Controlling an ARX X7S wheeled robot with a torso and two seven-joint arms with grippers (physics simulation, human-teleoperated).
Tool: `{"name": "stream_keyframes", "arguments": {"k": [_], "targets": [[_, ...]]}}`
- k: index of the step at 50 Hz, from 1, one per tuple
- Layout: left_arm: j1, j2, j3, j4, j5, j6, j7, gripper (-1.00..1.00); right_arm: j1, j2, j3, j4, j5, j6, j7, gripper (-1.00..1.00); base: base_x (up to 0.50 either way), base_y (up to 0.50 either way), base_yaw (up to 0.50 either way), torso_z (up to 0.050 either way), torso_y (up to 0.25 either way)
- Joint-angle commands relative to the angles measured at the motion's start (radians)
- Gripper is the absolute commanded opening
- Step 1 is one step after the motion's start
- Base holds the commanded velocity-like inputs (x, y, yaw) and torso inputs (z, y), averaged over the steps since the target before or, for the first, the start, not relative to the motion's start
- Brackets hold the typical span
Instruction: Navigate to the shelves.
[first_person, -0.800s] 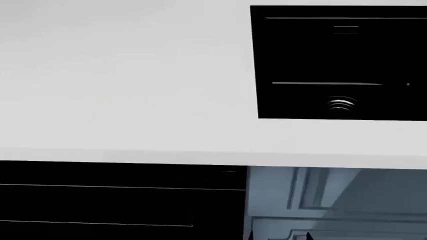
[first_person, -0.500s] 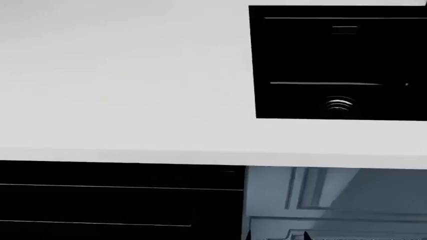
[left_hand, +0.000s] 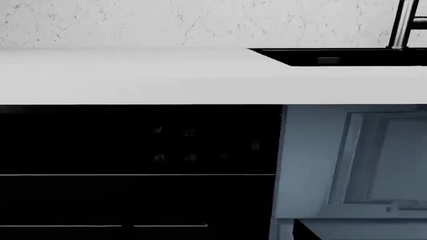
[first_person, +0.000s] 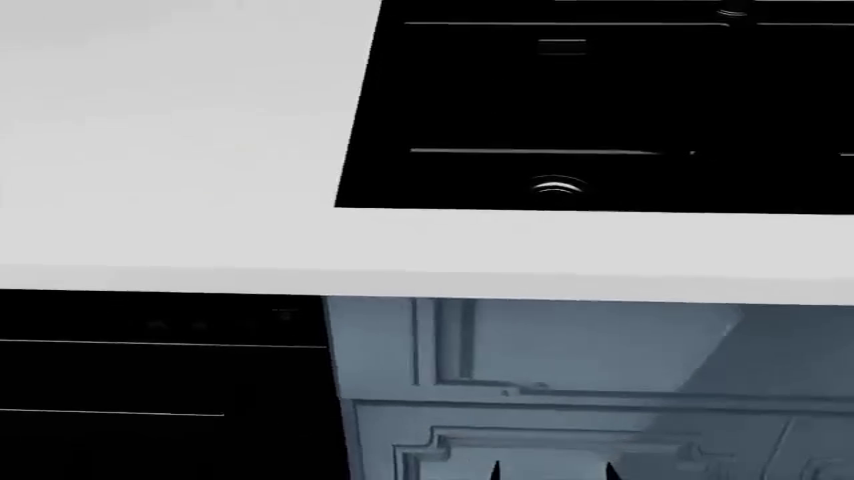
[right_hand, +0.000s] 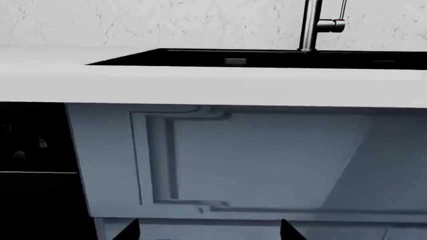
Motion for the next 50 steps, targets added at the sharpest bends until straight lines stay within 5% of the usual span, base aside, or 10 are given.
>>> {"name": "stream_keyframes", "arguments": {"k": [1, 50], "targets": [[0.003, -0.014, 0.018, 0.007, -0.013, 0.001, -0.018, 1.00, -0.002, 0.016, -0.018, -0.004, 0.011, -0.005, 0.017, 1.00, 0.00, -0.50, 0.00, 0.000, 0.000], [0.000, -0.059, 0.073, 0.010, -0.054, 0.011, -0.067, 1.00, 0.003, 0.061, -0.074, -0.004, 0.042, -0.010, 0.075, 1.00, 0.00, -0.50, 0.00, 0.000, 0.000]]}}
